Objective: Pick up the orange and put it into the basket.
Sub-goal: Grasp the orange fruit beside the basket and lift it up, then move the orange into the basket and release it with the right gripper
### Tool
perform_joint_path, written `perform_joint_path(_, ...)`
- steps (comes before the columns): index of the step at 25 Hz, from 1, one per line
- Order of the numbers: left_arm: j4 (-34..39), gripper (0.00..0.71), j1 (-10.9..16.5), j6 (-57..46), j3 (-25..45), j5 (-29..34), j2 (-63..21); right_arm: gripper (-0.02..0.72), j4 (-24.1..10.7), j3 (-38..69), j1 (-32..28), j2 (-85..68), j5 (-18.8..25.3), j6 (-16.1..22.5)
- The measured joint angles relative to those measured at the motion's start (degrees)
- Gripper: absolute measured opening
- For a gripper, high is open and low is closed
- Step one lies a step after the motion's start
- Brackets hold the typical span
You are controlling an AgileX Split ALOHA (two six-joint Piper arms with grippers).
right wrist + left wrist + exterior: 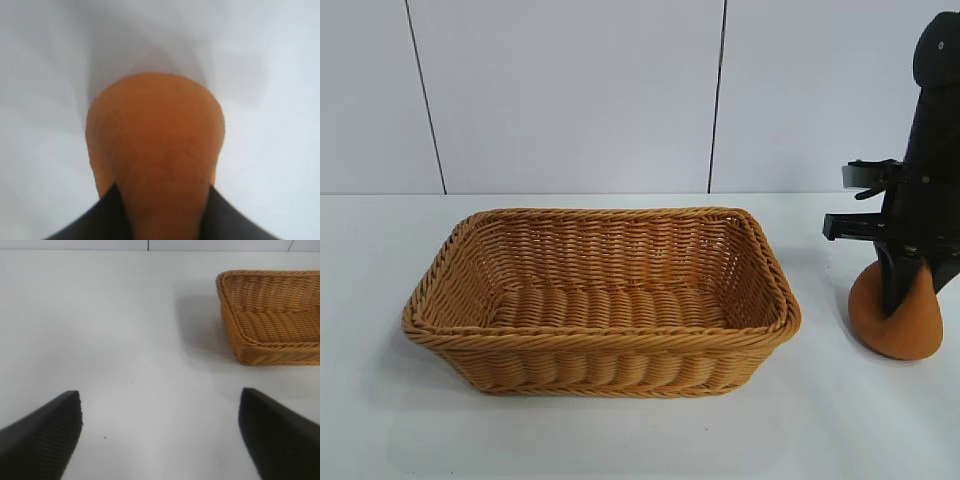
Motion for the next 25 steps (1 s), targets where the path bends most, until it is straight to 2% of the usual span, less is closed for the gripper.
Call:
perform_joint_path(6, 0.0, 0.609, 0.0, 0.0, 0.0, -0.05, 0.0, 0.055, 0.33, -2.29, 0.0, -5.56, 1.91, -0.49)
perform_joint_path(12, 0.0, 0.609, 0.0, 0.0, 0.0, -0.05, 0.0, 0.055, 3.24, -7.58, 1.97, -13.69, 4.21, -0.6)
perform_joint_path(20, 0.0, 0.609, 0.0, 0.0, 0.0, -0.05, 0.0, 0.055, 4.12, -8.99, 12.9, -16.38, 4.05, 1.49)
perform_joint_path(25, 0.0, 0.609, 0.0, 0.0, 0.0, -0.05, 0.0, 0.055, 5.2, -8.99, 22.61, -16.38, -0.22, 2.91)
